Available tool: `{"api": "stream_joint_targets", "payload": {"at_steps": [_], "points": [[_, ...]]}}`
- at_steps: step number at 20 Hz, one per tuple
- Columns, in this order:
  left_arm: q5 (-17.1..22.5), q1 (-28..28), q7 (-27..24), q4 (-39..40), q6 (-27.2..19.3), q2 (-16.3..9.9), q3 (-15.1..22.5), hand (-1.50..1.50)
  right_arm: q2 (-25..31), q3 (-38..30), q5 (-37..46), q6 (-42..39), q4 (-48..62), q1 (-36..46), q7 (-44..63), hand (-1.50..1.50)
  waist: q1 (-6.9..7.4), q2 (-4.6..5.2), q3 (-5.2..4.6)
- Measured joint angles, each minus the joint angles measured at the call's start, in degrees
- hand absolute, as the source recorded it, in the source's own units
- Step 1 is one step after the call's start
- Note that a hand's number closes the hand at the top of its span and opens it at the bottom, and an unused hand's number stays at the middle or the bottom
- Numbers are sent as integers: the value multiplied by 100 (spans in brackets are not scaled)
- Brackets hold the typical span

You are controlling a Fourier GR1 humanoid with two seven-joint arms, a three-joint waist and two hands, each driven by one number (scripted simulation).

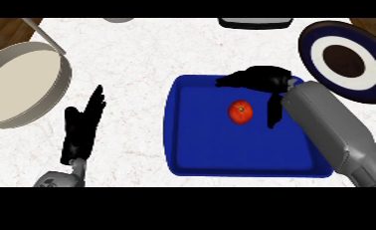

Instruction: Pick the tomato from the tray and place it in the plate

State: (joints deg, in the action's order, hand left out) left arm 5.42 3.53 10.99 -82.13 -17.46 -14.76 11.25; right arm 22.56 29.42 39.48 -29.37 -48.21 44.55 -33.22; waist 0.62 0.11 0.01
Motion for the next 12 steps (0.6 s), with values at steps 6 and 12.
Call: {"api": "stream_joint_targets", "payload": {"at_steps": [6,12], "points": [[-26,-12,-23,32,197,26,-213,0,-188,-81,346,-24,19,-82,-8,-150,-20,-9,-2],[-70,-12,-72,123,376,68,-405,0,-432,-221,634,18,222,-113,-38,-150,-21,-6,-1]]}}
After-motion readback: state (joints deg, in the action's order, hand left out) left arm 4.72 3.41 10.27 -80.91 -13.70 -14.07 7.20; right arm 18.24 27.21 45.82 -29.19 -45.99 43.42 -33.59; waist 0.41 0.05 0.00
